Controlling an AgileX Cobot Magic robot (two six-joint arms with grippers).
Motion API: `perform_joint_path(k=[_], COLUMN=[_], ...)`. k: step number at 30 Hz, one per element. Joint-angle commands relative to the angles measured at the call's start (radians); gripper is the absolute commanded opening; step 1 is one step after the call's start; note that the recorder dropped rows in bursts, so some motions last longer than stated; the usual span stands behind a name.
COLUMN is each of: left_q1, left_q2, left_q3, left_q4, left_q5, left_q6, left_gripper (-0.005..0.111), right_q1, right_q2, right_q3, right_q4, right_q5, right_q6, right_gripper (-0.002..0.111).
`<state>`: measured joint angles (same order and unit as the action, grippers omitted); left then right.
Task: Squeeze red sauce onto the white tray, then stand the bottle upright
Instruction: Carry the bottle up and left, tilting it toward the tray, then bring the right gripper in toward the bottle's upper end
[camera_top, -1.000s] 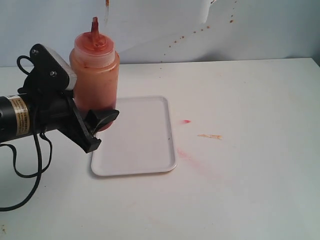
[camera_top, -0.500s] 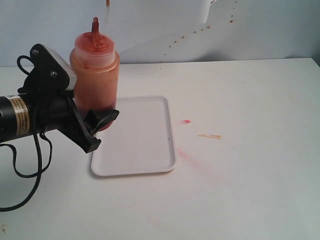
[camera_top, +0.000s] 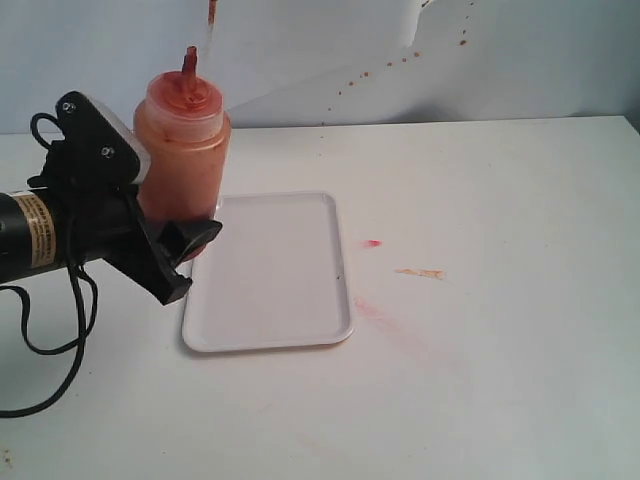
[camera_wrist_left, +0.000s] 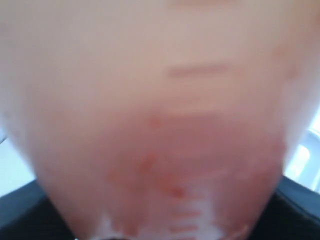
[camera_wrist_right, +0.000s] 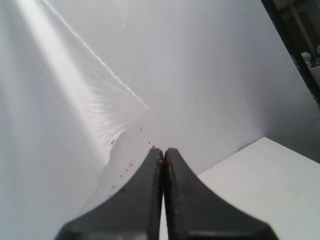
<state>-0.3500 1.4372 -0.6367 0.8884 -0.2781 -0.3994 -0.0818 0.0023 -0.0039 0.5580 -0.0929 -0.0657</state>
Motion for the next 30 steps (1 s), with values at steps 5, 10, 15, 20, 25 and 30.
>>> perform_joint_path(k=[5, 10, 15, 20, 25, 30], left_q1=[0.002, 0.002, 0.002, 0.002, 0.002, 0.002], left_q2=[-0.015, -0.012, 0.026, 0.120, 0.223, 0.255], left_q3=[-0.003, -0.012, -0.043, -0.073, -0.110, -0.125], left_q4=[-0.045, -0.101, -0.302, -0.376, -0.470, -0.494], left_q5=[-0.020, -0.055, -0.064, -0.070, -0.151, -0.166], left_q6=[0.155, 0.295, 0.521, 0.635, 0.753, 0.878], left_gripper=[0.000, 0.000, 0.000, 0.000, 0.000, 0.000], right_q1=[0.004, 0.025, 0.152, 0.348, 0.524, 0.658], right_q2=[-0.002, -0.002, 0.005, 0.130, 0.298, 0.488], right_q3=[0.004, -0.028, -0.132, -0.186, -0.272, -0.357], right_q4=[0.066, -0.068, -0.113, -0.113, -0.113, -0.115], right_q5=[-0.051, 0.021, 0.131, 0.101, 0.068, -0.017], right_q6=[0.052, 0.104, 0.066, 0.017, -0.012, -0.046], right_gripper=[0.000, 0.000, 0.000, 0.000, 0.000, 0.000])
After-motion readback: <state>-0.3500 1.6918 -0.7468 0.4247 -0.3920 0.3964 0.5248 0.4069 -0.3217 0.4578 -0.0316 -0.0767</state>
